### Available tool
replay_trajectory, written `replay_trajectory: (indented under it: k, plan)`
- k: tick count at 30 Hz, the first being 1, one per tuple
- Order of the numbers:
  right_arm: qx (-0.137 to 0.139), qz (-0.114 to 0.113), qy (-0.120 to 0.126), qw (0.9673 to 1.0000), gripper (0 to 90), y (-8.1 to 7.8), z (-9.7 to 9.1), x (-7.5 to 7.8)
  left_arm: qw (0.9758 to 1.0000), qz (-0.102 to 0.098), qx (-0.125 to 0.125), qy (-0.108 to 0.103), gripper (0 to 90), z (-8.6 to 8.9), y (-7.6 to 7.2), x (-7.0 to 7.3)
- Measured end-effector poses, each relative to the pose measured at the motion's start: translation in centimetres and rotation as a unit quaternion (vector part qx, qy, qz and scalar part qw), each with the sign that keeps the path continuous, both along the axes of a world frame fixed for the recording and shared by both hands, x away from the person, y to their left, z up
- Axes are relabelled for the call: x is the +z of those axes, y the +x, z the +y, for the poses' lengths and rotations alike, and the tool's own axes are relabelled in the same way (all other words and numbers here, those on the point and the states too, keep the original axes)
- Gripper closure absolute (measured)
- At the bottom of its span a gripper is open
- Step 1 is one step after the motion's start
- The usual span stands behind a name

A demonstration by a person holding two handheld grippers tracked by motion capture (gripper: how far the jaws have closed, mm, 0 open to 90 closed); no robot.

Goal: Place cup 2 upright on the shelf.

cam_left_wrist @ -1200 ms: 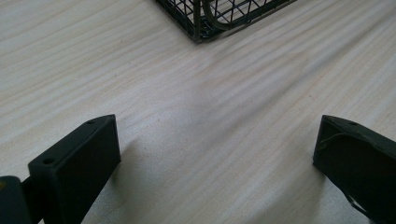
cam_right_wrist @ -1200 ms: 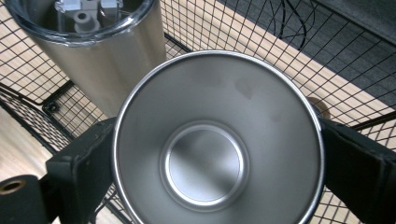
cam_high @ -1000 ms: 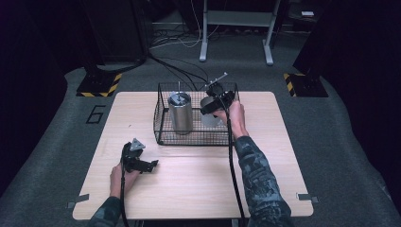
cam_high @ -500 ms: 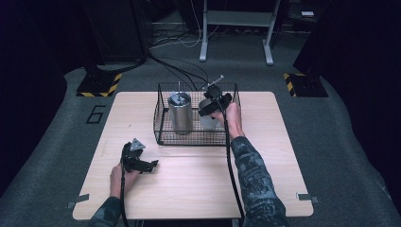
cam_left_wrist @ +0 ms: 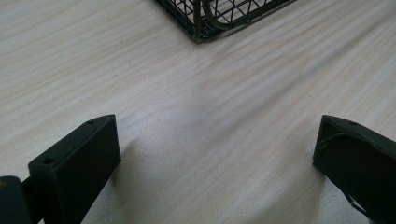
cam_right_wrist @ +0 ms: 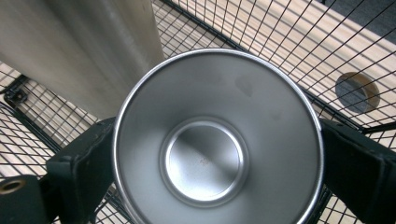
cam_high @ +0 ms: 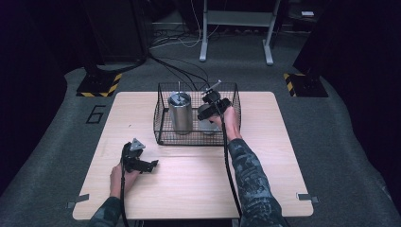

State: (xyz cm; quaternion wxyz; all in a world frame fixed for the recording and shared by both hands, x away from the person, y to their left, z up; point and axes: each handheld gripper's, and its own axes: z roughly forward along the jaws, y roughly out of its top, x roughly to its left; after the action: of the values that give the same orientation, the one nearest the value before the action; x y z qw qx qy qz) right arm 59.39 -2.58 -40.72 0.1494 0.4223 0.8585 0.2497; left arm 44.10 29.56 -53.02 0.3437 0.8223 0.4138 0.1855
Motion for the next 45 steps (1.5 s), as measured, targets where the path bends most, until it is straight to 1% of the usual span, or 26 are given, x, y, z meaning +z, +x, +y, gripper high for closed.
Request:
replay_trajectory:
  k: [2, 3, 4, 5, 7, 10, 13, 14, 16, 18, 19, 20, 23, 25, 27, 30, 31, 36, 39, 41, 43, 45]
  plan:
    - [0.001, 0.0, -0.003, 1.0, 5.8, 0.0, 0.0, -0.1, 1.0, 0.003, 0.0, -0.001, 0.2, 0.0, 0.0, 0.0]
    - [0.0, 0.005, -0.003, 1.0, 5.8, 0.1, 0.1, -0.5, 1.0, 0.0, -0.002, 0.002, 0.2, 0.0, 0.0, 0.0]
    - [-0.001, 0.008, -0.004, 1.0, 5.8, 0.2, 0.1, -0.5, 1.0, 0.003, -0.002, 0.001, 0.2, 0.0, 0.0, 0.0]
    - [-0.009, 0.011, -0.001, 0.9999, 5.8, 0.2, 0.2, -0.6, 1.0, 0.001, 0.0, 0.001, 0.2, 0.0, 0.0, 0.0]
    - [-0.009, 0.013, -0.003, 0.9999, 5.8, 0.2, 0.2, -0.8, 1.0, 0.002, -0.001, 0.001, 0.2, 0.0, 0.0, 0.0]
    - [-0.009, 0.013, -0.002, 0.9999, 5.8, 0.3, 0.2, -0.8, 1.0, -0.001, 0.0, 0.001, 0.2, 0.0, 0.0, 0.0]
    - [-0.011, 0.012, 0.0, 0.9999, 5.8, 0.3, 0.2, -0.9, 1.0, -0.001, 0.0, 0.0, 0.2, 0.0, 0.0, 0.0]
    - [-0.012, 0.014, 0.0, 0.9998, 5.8, 0.3, 0.2, -0.9, 1.0, 0.004, -0.002, 0.001, 0.2, 0.0, 0.0, 0.0]
    - [-0.012, 0.013, 0.004, 0.9998, 5.7, 0.3, 0.1, -1.0, 1.0, 0.001, -0.002, 0.002, 0.2, 0.0, 0.0, 0.0]
    - [-0.015, 0.015, 0.005, 0.9998, 5.7, 0.3, 0.0, -1.0, 1.0, 0.004, -0.002, 0.001, 0.2, 0.0, 0.0, 0.0]
    - [-0.016, 0.015, 0.007, 0.9997, 5.7, 0.1, 0.0, -1.1, 1.0, 0.003, -0.002, 0.001, 0.2, 0.0, 0.0, 0.0]
    - [-0.009, 0.007, 0.005, 0.9999, 5.7, 0.1, -0.1, -1.1, 1.0, 0.004, -0.002, 0.001, 0.2, 0.0, 0.0, 0.0]
    - [-0.009, 0.003, 0.008, 0.9999, 5.7, -0.1, -0.1, -1.2, 1.0, 0.001, -0.003, 0.003, 0.2, 0.0, 0.0, 0.0]
    - [-0.011, 0.004, 0.01, 0.9999, 5.7, -0.1, -0.2, -1.2, 1.0, 0.003, -0.002, 0.001, 0.2, 0.0, 0.0, 0.0]
    - [-0.014, 0.007, 0.012, 0.9998, 5.7, -0.1, -0.2, -1.2, 1.0, 0.002, -0.004, 0.005, 0.2, 0.1, 0.0, 0.1]
    - [-0.013, 0.005, 0.011, 0.9998, 5.6, -0.1, -0.2, -1.2, 1.0, 0.001, -0.003, 0.003, 0.2, 0.0, 0.0, 0.0]
    - [-0.013, 0.005, 0.011, 0.9998, 5.6, -0.1, -0.2, -1.2, 1.0, 0.003, -0.002, 0.001, 0.2, 0.0, 0.0, 0.0]
    - [-0.013, 0.008, 0.01, 0.9998, 5.5, -0.1, -0.2, -1.1, 1.0, 0.0, -0.002, 0.003, 0.2, 0.0, 0.0, 0.0]
    - [-0.014, 0.014, 0.007, 0.9998, 5.0, -0.1, -0.2, -1.0, 1.0, 0.004, -0.002, 0.001, 0.2, 0.0, 0.0, 0.0]
    - [-0.008, 0.016, 0.01, 0.9998, 3.0, -0.1, -0.2, -0.9, 1.0, 0.004, 0.0, -0.002, 0.2, 0.0, 0.0, 0.0]
    - [-0.011, 0.013, 0.014, 0.9998, 0.1, -0.2, -0.4, -0.6, 1.0, 0.003, 0.0, -0.001, 0.2, 0.0, 0.0, 0.0]
    - [-0.008, 0.011, 0.018, 0.9997, 0.1, -0.3, -0.5, -0.4, 1.0, 0.002, 0.0, -0.001, 0.2, 0.0, 0.0, 0.0]
